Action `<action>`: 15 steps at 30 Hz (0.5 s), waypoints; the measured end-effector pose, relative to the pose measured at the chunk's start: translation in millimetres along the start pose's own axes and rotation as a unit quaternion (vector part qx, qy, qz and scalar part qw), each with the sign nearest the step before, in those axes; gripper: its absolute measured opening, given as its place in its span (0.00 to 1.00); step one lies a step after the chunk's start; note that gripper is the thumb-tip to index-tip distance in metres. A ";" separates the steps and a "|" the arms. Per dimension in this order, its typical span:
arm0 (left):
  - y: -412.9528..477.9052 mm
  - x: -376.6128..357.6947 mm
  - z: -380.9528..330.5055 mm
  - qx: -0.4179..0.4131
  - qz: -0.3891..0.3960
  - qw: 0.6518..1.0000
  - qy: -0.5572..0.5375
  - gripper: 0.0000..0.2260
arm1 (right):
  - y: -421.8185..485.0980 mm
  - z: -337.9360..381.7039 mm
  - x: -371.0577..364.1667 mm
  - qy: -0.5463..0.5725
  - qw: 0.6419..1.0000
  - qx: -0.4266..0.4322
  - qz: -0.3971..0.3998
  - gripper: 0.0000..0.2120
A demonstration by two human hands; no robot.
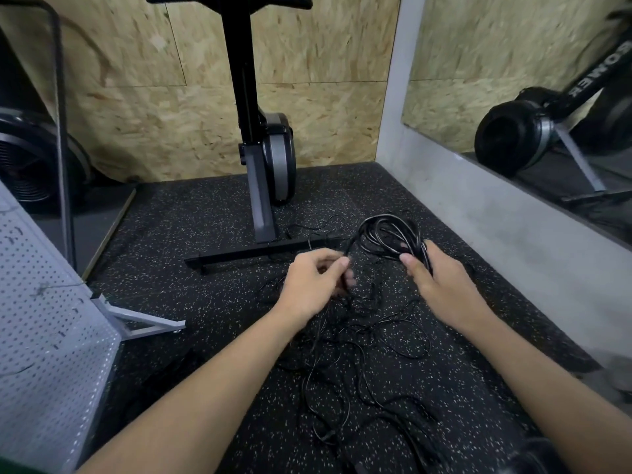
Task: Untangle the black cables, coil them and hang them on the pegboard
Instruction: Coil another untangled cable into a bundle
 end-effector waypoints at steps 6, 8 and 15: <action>-12.9 -24.7 -16.2 0.105 -0.010 0.961 -0.257 0.06 | -3.1 9.7 -22.6 0.071 0.997 -0.019 0.002 0.13; -14.8 -30.2 -22.5 0.107 -0.005 0.951 -0.290 0.05 | -4.1 14.9 -26.8 0.105 0.994 -0.012 0.016 0.14; -11.1 -16.1 -28.4 0.085 -0.061 0.949 -0.297 0.06 | -4.1 23.3 -37.1 0.154 0.985 0.022 0.072 0.13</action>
Point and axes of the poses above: each hand's wrist, its own y-axis towards the middle knuckle, its own x-axis out of the back of the hand, z = x × y, the point moved 8 cm from there along y, towards the middle knuckle, and after that the axes turned 7 degrees about -x, right-handed, at the moved point
